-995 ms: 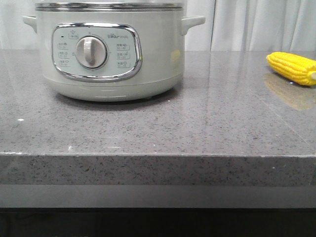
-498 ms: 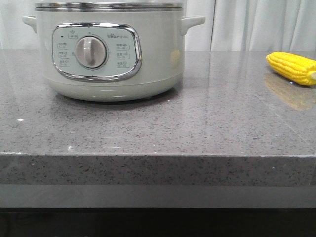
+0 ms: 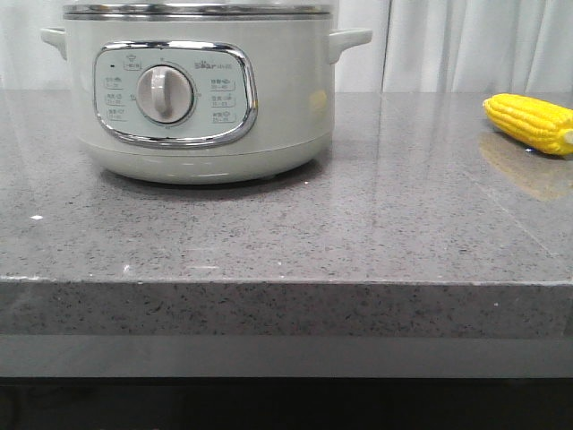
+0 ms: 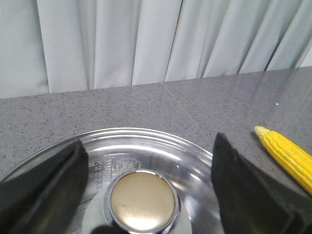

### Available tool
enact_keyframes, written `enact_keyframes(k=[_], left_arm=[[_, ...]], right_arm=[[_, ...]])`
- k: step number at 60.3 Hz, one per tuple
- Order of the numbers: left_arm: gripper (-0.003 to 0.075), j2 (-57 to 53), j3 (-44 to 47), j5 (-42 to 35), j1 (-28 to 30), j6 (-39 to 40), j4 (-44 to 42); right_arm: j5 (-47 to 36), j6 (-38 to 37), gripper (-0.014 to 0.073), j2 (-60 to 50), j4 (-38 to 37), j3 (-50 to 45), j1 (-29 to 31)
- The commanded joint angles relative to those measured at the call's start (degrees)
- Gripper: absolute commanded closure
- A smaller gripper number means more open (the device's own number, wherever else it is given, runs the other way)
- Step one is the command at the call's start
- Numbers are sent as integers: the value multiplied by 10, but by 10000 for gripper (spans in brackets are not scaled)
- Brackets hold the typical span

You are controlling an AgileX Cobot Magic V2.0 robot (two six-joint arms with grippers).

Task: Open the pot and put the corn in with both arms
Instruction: 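Grasp the silver lid knob with the left gripper and lift the lid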

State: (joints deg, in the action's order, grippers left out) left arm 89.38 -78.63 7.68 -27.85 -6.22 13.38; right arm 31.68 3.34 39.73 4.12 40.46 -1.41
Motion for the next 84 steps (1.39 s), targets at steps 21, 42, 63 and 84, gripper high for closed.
enact_keyframes(k=[21, 42, 63, 84], left_arm=[[208, 34, -38, -47, -4, 1, 6], [344, 41, -38, -35, -4, 1, 6], [480, 40, -71, -29, -4, 1, 6], [479, -19, -160, 83, 3, 1, -15]], right_arm=[[-36, 2, 11, 2, -3, 19, 3], [-36, 2, 11, 2, -3, 19, 3], [-36, 2, 11, 2, -3, 19, 3], [-36, 2, 11, 2, -3, 19, 3]])
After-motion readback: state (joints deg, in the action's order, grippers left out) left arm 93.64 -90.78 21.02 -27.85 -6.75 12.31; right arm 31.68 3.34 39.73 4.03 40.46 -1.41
